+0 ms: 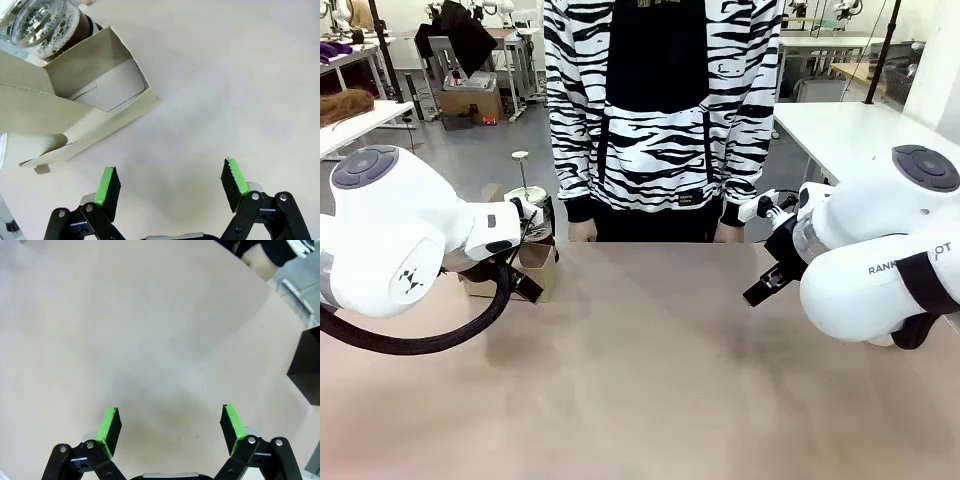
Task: Pour a drink into a cup and package it in a carrier.
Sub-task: Pick up the 600 ml Paper Cup and place it in the middle top area of the table.
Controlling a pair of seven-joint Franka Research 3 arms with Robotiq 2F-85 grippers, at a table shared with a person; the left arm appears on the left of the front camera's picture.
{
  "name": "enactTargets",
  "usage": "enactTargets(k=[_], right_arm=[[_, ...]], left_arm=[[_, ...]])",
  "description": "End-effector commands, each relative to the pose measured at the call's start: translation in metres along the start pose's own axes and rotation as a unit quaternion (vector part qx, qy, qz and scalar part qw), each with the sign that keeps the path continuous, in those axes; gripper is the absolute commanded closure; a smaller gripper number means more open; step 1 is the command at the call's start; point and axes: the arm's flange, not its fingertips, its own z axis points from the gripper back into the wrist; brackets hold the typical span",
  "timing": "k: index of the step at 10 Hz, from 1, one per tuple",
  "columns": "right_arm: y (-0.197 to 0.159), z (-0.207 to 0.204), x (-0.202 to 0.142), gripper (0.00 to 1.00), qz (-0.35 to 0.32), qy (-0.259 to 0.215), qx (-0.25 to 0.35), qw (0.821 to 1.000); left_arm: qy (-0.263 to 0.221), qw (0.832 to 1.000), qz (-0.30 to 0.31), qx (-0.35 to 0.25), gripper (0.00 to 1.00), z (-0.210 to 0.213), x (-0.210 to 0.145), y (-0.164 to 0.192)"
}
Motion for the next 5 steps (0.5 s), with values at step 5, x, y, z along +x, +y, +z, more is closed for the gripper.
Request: enactTargets(k=[5], right_arm=[[0.0, 0.0, 0.0, 0.0, 0.0, 0.0, 0.0, 1.0]], left_arm=[[0.0, 1.0, 0.0, 0.0, 0.0, 0.0, 0.0, 0.0]])
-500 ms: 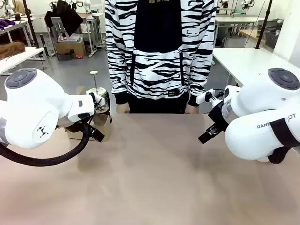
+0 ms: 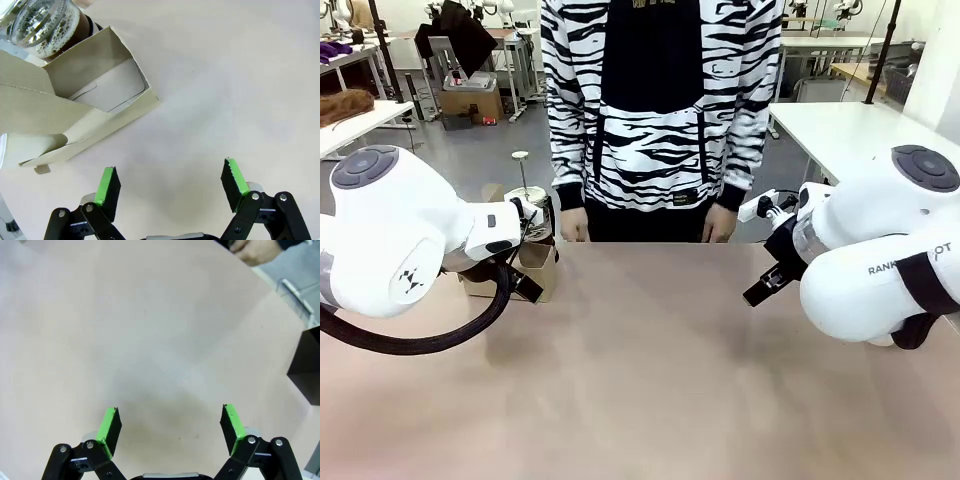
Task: Pour a drink into a cup and package it in a carrier.
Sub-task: Pick up the 600 ml Paper Cup and place it in the middle top area of the table.
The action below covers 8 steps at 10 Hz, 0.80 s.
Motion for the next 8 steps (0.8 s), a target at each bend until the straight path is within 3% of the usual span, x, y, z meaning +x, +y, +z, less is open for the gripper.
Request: enactTargets(k=[1, 5, 8], right_arm=[[0.0, 0.0, 0.0, 0.0, 0.0, 0.0, 0.0, 1.0], [0.0, 0.0, 0.0, 0.0, 0.0, 0.0, 0.0, 1.0], [-0.029, 0.057, 0.031, 0.0, -0.003, 0.005, 0.016, 1.0]], left_arm=[[0.0, 1.0, 0.0, 0.0, 0.0, 0.0, 0.0, 0.0], [0.0, 1.0, 0.0, 0.0, 0.0, 0.0, 0.0, 0.0], [0.0, 1.0, 0.0, 0.0, 0.0, 0.0, 0.0, 0.0]])
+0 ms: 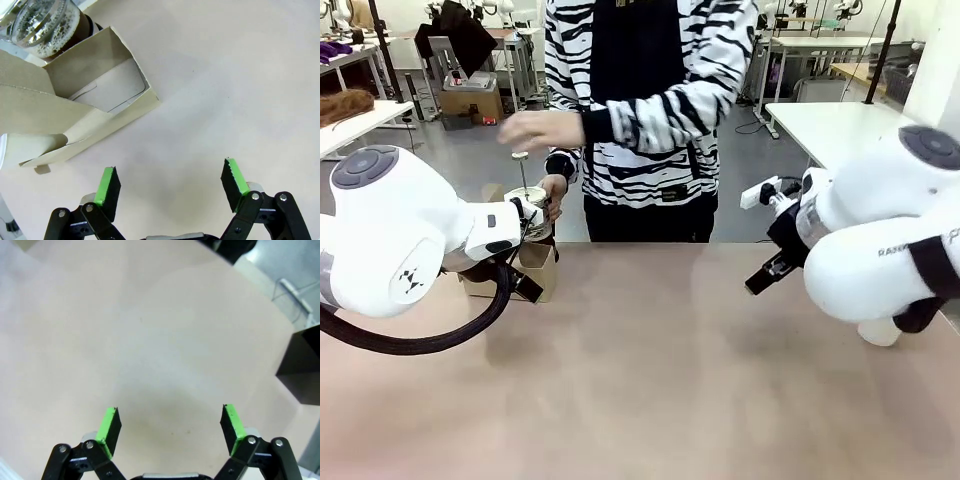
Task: Pour a drink into a cup and package it in a carrier.
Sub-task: Pick up the 600 ml Paper Cup and place it in the middle top area of the table.
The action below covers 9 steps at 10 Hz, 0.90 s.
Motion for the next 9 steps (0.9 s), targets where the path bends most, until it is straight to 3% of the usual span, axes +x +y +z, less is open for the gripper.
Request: enactTargets(k=[1, 4, 6, 7, 9], right_arm=[[-0.04, 0.045, 0.014, 0.0, 0.003, -0.006, 0.042, 0.999], [-0.125, 0.104, -0.013, 0.0, 0.062, -0.063, 0.157, 0.984], [-0.157, 0.102, -0.026, 0.0, 0.072, -0.084, 0.205, 0.972], [-0.124, 0.114, -0.017, 0.0, 0.054, -0.081, 0.141, 0.985], [-0.124, 0.114, -0.017, 0.0, 0.054, -0.081, 0.141, 0.985]], left_arm=[[0.0, 1.0, 0.0, 0.0, 0.0, 0.0, 0.0, 0.0], [0.0, 1.0, 0.0, 0.0, 0.0, 0.0, 0.0, 0.0], [0.0, 1.0, 0.0, 0.0, 0.0, 0.0, 0.0, 0.0], [0.0, 1.0, 0.0, 0.0, 0.0, 0.0, 0.0, 0.0], [0.0, 1.0, 0.0, 0.0, 0.0, 0.0, 0.0, 0.0]])
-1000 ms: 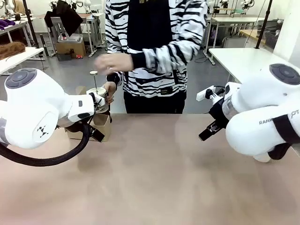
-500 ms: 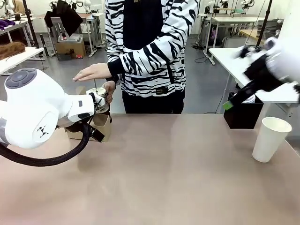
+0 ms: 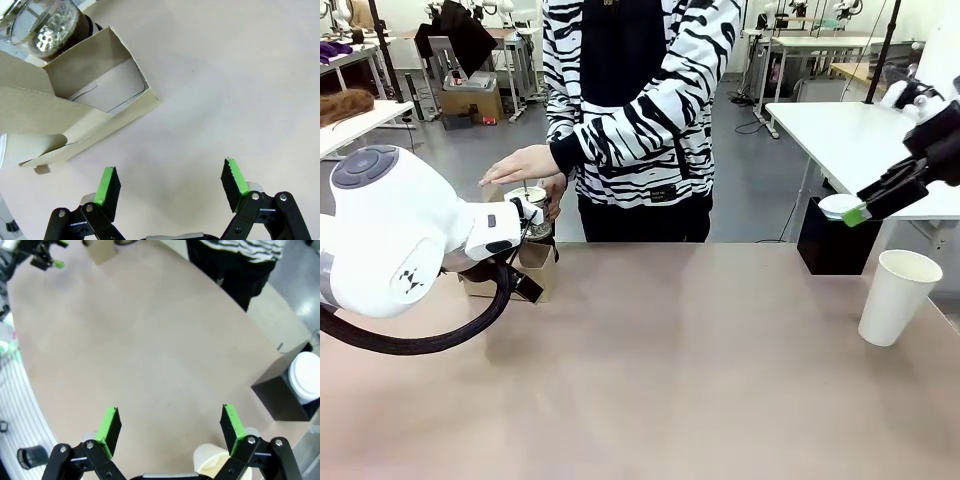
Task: Pour a drink into a cup and package it in a carrier.
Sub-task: Pick up the 600 ml Paper Cup and place it in the middle top area of the table.
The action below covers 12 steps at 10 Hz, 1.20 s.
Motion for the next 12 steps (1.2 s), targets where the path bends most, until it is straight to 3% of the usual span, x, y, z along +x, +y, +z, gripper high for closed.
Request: enactTargets(k=[1, 3, 5, 6, 8, 12], right_arm=[[0.006, -0.005, 0.005, 0.0, -0.013, -0.002, -0.017, 1.0], [0.005, -0.004, 0.005, 0.0, 0.002, 0.006, -0.005, 1.0], [-0.069, 0.032, -0.018, 0.0, -0.007, -0.049, 0.039, 0.998], [-0.098, 0.05, -0.039, 0.0, -0.01, -0.093, 0.076, 0.993], [-0.14, 0.074, -0.086, 0.0, -0.011, -0.156, 0.086, 0.984], [-0.177, 0.097, -0.198, 0.0, -0.008, -0.266, 0.084, 0.96]], left_arm=[[0.0, 1.0, 0.0, 0.0, 0.0, 0.0, 0.0, 0.0], [0.0, 1.0, 0.0, 0.0, 0.0, 0.0, 0.0, 0.0], [0.0, 1.0, 0.0, 0.0, 0.0, 0.0, 0.0, 0.0], [0.0, 1.0, 0.0, 0.0, 0.0, 0.0, 0.0, 0.0], [0.0, 1.0, 0.0, 0.0, 0.0, 0.0, 0.0, 0.0], [0.0, 1.0, 0.0, 0.0, 0.0, 0.0, 0.0, 0.0]])
